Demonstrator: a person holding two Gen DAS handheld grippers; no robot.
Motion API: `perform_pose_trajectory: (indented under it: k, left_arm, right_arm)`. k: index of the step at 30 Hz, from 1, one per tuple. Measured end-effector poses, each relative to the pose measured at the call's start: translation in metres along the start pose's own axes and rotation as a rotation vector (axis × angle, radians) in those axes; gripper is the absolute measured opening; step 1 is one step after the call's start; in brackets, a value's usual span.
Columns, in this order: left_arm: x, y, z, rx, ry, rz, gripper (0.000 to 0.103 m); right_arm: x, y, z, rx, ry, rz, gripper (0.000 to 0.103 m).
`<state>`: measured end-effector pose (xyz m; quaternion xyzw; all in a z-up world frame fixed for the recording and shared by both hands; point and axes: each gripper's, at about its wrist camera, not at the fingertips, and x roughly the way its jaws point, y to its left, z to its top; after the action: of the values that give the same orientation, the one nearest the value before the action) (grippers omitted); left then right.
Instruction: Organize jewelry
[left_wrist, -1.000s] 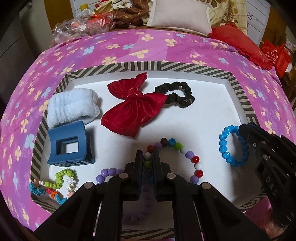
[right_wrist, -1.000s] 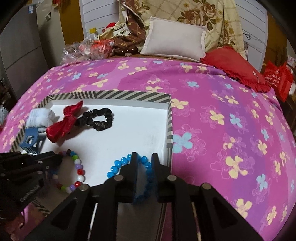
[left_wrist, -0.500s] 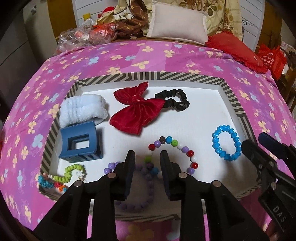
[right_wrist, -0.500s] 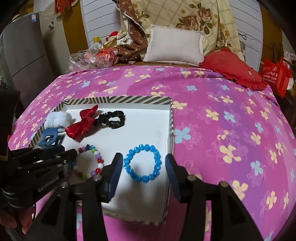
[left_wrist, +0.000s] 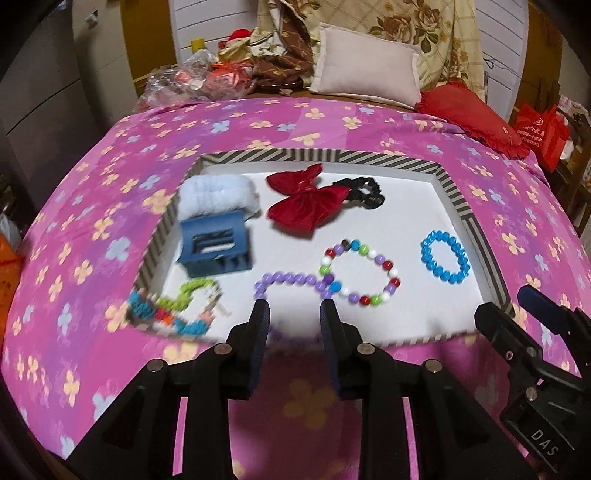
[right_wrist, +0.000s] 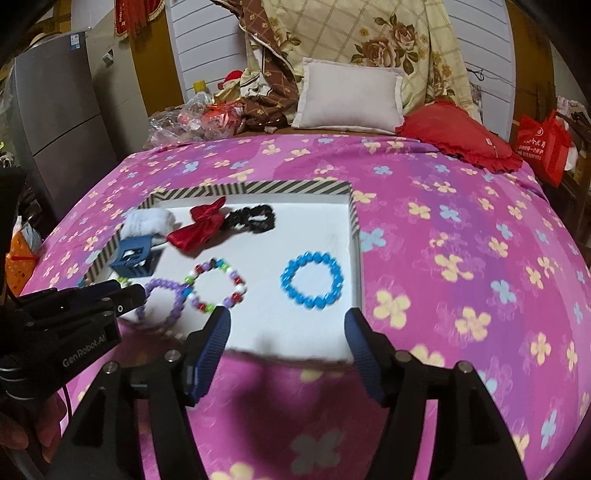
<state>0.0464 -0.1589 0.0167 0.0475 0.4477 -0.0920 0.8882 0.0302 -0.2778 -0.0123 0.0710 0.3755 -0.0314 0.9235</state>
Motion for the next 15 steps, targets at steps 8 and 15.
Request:
perform_pose_trajectory:
  k: [8, 15]
  left_arm:
    - [-0.027, 0.028, -0.021, -0.061, -0.024, 0.017, 0.033]
    - [-0.058, 0.045, -0.03, -0.077, -0.093, 0.056, 0.033]
  right_arm:
    - [-0.015, 0.025, -0.011, -0.001, 0.006, 0.017, 0.072]
    - [-0.028, 0.043, -0.015, 0.008, -0.003, 0.031, 0.077]
